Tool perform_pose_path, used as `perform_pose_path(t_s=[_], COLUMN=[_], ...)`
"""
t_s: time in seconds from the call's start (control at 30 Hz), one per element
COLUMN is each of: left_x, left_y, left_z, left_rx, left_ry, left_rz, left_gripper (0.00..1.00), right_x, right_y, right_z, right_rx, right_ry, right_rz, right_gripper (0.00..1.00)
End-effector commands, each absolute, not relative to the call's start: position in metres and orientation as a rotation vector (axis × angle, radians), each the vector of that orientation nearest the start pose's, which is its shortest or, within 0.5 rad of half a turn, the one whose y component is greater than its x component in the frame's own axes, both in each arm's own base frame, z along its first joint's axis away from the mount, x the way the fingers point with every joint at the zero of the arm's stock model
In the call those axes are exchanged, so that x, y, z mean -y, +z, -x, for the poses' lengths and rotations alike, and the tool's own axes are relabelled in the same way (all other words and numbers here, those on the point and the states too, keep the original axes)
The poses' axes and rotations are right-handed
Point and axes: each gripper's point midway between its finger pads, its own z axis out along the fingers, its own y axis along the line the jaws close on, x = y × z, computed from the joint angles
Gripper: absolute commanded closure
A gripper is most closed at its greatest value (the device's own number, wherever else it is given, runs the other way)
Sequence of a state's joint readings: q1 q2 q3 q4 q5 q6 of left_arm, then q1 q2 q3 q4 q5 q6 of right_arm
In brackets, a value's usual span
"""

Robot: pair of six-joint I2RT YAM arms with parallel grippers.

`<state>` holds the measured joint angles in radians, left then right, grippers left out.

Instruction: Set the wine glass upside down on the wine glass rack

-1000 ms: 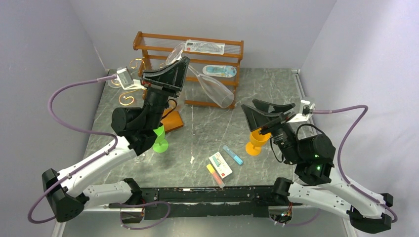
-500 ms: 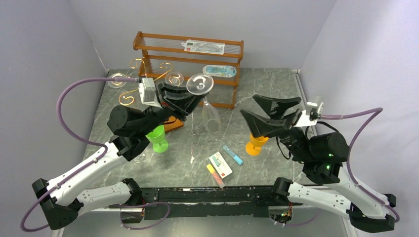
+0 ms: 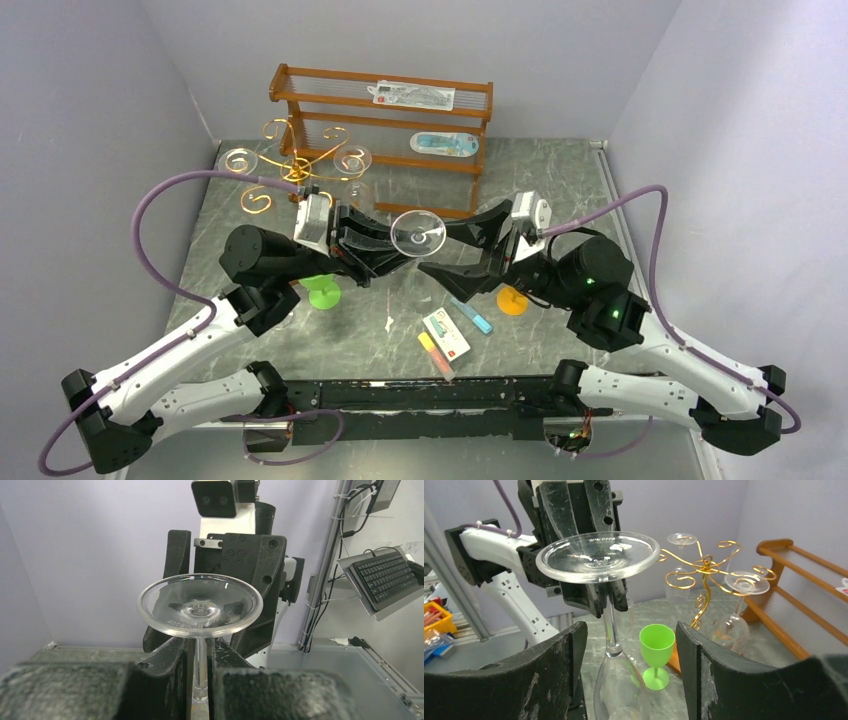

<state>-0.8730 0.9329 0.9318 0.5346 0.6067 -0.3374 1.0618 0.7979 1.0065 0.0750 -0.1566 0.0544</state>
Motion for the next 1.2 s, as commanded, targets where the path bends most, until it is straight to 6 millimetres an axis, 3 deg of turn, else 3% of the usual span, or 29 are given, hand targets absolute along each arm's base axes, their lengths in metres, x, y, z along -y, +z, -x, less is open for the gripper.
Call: perform_pose_path(t_s=[0.0, 0.23, 0.5, 0.77, 0.97, 1.03, 1.17], left_x=[0.301, 0.299, 0.296, 0.293, 0.295, 0.294, 0.289], left_y=[0.468, 0.472, 0.475, 0.476, 0.467, 0.465, 0.457], left_z=[-0.099, -0.097, -0.096, -0.097, -0.103, -0.106, -0.111], left_rx=[-0.817, -0.800, -0.796, -0.797, -0.836, -0.853, -0.865], left_ry=[-1.405, -1.434, -1.434, -1.437, -1.407, -1.394, -1.350], left_rz=[-0.899, -0.867, -0.849, -0.824, -0.821, -0.810, -0.785], left_gripper=[0.95, 0.95, 0.95, 0.95, 0.95, 0.86, 0.44], right_x=[-0.293, -0.307, -0.314, -0.317, -0.315, -0.312, -0.304], right_y=[0.434, 0.420, 0.410, 0.405, 0.407, 0.410, 0.416], right_z=[-0.115, -0.113, -0.116, -0.112, -0.116, -0.119, -0.127], right_rx=[-1.109, -1.125, -1.141, -1.109, -1.090, -1.084, -1.078], right_ry=[1.106, 1.166, 1.196, 1.196, 1.186, 1.179, 1.165], right_rz=[0.829, 0.843, 0.814, 0.854, 0.820, 0.784, 0.704], right_gripper=[0.32, 0.52, 0.65, 0.99, 1.00, 1.00, 1.00])
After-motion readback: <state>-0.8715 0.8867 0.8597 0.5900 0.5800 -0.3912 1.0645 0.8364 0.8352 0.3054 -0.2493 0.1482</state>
